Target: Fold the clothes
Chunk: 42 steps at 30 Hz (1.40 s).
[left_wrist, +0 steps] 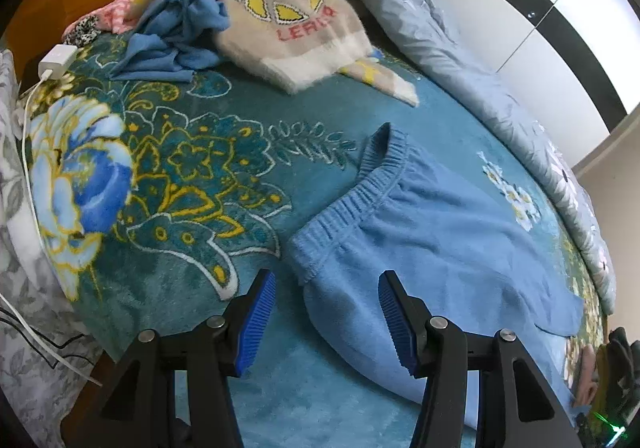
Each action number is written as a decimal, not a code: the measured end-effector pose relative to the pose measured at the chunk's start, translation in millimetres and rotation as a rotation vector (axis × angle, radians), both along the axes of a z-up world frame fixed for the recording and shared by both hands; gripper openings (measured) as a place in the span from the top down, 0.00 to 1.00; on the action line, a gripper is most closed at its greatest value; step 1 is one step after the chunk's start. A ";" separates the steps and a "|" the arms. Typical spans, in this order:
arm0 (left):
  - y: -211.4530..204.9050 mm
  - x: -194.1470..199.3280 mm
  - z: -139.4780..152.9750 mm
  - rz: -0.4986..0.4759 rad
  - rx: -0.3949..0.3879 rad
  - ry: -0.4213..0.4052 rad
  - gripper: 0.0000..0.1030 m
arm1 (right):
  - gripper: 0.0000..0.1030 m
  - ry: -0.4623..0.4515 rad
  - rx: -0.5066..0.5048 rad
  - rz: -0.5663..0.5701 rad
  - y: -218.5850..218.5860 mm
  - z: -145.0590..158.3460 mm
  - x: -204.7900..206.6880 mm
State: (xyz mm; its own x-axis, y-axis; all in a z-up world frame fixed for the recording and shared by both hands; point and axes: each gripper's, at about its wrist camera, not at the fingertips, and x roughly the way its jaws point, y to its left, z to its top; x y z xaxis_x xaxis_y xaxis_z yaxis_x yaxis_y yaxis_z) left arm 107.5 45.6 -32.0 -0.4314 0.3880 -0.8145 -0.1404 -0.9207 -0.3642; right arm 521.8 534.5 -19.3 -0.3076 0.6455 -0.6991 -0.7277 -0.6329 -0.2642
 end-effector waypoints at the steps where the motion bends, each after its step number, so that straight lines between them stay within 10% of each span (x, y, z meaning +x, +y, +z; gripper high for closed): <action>1: -0.4 -0.7 -0.4 0.002 -0.001 0.000 0.44 | 0.74 0.019 0.022 0.015 -2.7 6.8 -3.4; 4: 0.9 -3.1 -3.2 0.003 -0.007 -0.005 0.44 | 0.64 0.097 0.056 0.079 -8.4 27.8 -19.8; 11: -1.7 -7.2 -4.9 0.009 -0.014 -0.008 0.44 | 0.52 0.284 -0.209 0.229 31.3 32.9 -107.5; 24: -6.5 -22.8 -6.4 0.025 -0.011 0.000 0.44 | 0.52 0.170 -0.411 -0.041 131.9 -47.0 -175.2; 28: -3.1 -25.1 -14.9 0.013 -0.013 -0.020 0.44 | 0.92 0.164 -0.396 -0.027 123.2 -40.6 -184.8; 35: -3.8 -26.9 -19.5 0.013 -0.008 -0.030 0.44 | 0.94 0.122 -0.167 0.241 41.3 9.8 -244.6; 42: -2.1 -21.3 -15.0 -0.005 -0.013 -0.027 0.44 | 0.93 -0.028 -0.134 0.539 -72.5 -23.7 -306.8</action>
